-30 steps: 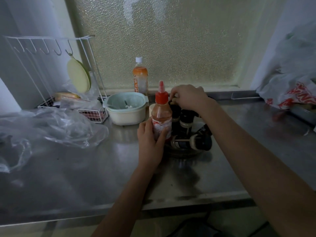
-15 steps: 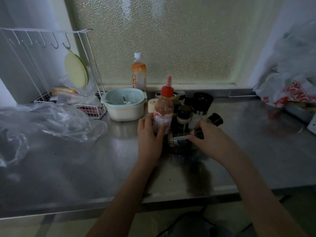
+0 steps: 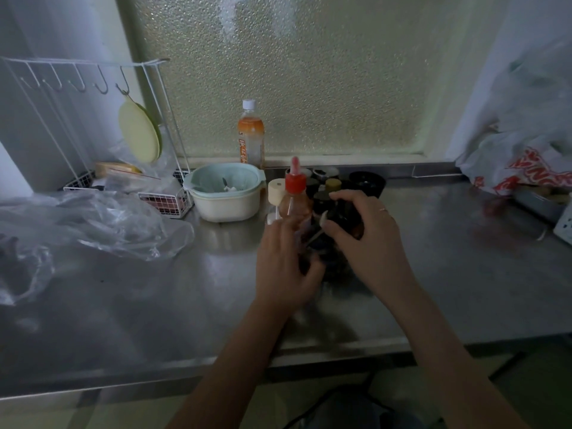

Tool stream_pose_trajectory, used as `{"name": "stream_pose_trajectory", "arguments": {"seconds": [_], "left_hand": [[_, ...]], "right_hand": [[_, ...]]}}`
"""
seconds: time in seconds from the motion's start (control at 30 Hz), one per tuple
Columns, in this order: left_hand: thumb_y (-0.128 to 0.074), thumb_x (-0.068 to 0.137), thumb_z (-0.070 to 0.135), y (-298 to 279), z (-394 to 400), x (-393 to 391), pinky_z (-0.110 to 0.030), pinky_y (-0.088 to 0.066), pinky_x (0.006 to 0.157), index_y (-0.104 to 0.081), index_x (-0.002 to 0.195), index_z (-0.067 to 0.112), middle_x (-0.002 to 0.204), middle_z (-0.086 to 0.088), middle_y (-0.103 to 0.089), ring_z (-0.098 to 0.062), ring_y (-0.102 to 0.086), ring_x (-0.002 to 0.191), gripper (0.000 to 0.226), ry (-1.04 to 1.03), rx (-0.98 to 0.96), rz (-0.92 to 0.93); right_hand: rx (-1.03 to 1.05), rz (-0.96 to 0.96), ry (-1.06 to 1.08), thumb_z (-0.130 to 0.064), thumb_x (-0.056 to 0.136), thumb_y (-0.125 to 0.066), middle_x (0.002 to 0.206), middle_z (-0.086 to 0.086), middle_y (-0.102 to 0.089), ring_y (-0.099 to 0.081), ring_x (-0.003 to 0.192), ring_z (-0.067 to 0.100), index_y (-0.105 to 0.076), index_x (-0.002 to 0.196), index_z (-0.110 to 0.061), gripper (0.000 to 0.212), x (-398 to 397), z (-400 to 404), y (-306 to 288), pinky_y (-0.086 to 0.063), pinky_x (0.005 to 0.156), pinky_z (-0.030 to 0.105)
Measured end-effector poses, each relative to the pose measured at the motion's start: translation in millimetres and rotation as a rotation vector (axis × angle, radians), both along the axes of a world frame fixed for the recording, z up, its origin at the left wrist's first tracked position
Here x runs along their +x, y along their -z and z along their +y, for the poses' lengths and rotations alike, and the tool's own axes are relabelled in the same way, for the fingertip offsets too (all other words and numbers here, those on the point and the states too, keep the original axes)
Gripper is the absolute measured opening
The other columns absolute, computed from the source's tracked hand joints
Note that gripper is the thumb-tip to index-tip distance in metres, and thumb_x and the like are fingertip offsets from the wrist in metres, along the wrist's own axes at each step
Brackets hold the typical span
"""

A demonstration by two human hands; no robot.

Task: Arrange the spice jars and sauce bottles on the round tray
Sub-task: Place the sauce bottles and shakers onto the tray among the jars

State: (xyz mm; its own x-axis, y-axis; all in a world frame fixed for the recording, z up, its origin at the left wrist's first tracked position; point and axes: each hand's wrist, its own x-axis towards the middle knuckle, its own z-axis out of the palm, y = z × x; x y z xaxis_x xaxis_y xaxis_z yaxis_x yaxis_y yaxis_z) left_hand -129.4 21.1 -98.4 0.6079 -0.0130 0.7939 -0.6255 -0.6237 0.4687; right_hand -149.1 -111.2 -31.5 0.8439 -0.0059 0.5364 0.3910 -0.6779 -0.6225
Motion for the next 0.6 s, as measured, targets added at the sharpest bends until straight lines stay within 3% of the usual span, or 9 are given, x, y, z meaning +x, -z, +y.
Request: {"name": "stream_pose_trajectory", "arguments": {"seconds": [0.07, 0.17, 0.27, 0.33, 0.43, 0.5, 0.6], "left_hand": [[-0.056, 0.077, 0.035, 1, -5, 1, -0.029, -0.044, 0.077, -0.044, 0.120, 0.012, 0.109, -0.009, -0.053, -0.018, -0.047, 0.096, 0.050, 0.038, 0.051, 0.081], [-0.052, 0.083, 0.038, 6, -4, 7, -0.038, -0.049, 0.077, -0.045, 0.114, 0.011, 0.106, -0.011, -0.058, -0.022, -0.051, 0.094, 0.042, 0.001, -0.043, 0.155], [-0.050, 0.085, 0.043, 6, -1, 8, -0.038, -0.045, 0.079, -0.052, 0.109, 0.008, 0.102, -0.011, -0.062, -0.022, -0.049, 0.094, 0.042, -0.122, -0.053, 0.145], [-0.053, 0.084, 0.045, 5, 0, 7, -0.037, -0.042, 0.077, -0.055, 0.108, 0.008, 0.101, -0.010, -0.061, -0.022, -0.047, 0.093, 0.043, -0.191, -0.010, 0.112], [-0.059, 0.081, 0.044, 4, -2, 4, -0.029, -0.044, 0.070, -0.052, 0.110, 0.014, 0.100, -0.010, -0.053, -0.021, -0.050, 0.088, 0.042, -0.148, -0.042, 0.102], [-0.059, 0.079, 0.045, 2, -4, 2, -0.024, -0.044, 0.066, -0.048, 0.110, 0.019, 0.100, -0.007, -0.049, -0.018, -0.052, 0.085, 0.041, -0.081, -0.068, 0.115], [-0.058, 0.078, 0.042, 1, -9, -1, -0.023, -0.045, 0.069, -0.047, 0.109, 0.021, 0.104, -0.008, -0.049, -0.021, -0.055, 0.087, 0.040, -0.013, -0.060, 0.116]], "right_hand": [[-0.005, 0.001, -0.085, -0.030, 0.085, -0.065, 0.111, -0.010, -0.051, -0.045, 0.092, -0.009, -0.054, 0.120, -0.031, 0.036, 0, 10, -4, -0.033, 0.081, -0.001], [-0.012, 0.010, -0.183, -0.031, 0.089, -0.059, 0.104, -0.012, -0.056, -0.051, 0.090, -0.009, -0.057, 0.119, -0.030, 0.030, 4, 14, -15, -0.038, 0.081, 0.004], [-0.081, -0.103, -0.021, -0.032, 0.094, -0.051, 0.094, -0.003, -0.061, -0.058, 0.084, 0.013, -0.059, 0.114, -0.023, 0.023, 28, -5, -38, -0.047, 0.076, 0.028], [-0.205, -0.099, 0.155, -0.032, 0.092, -0.053, 0.096, 0.005, -0.061, -0.058, 0.091, 0.025, -0.057, 0.113, -0.021, 0.024, 47, -26, -54, -0.048, 0.080, 0.036], [-0.256, 0.166, 0.381, -0.042, 0.088, -0.056, 0.114, 0.021, -0.054, -0.052, 0.108, 0.039, -0.047, 0.117, -0.013, 0.043, 53, -55, -55, -0.045, 0.089, 0.045], [-0.214, 0.407, 0.421, -0.048, 0.086, -0.057, 0.122, 0.024, -0.051, -0.051, 0.112, 0.041, -0.041, 0.120, -0.008, 0.055, 46, -62, -39, -0.043, 0.091, 0.045], [-0.138, 0.593, 0.315, -0.044, 0.086, -0.061, 0.114, 0.022, -0.057, -0.056, 0.098, 0.035, -0.042, 0.112, -0.005, 0.050, 42, -61, -8, -0.045, 0.078, 0.039]]}}
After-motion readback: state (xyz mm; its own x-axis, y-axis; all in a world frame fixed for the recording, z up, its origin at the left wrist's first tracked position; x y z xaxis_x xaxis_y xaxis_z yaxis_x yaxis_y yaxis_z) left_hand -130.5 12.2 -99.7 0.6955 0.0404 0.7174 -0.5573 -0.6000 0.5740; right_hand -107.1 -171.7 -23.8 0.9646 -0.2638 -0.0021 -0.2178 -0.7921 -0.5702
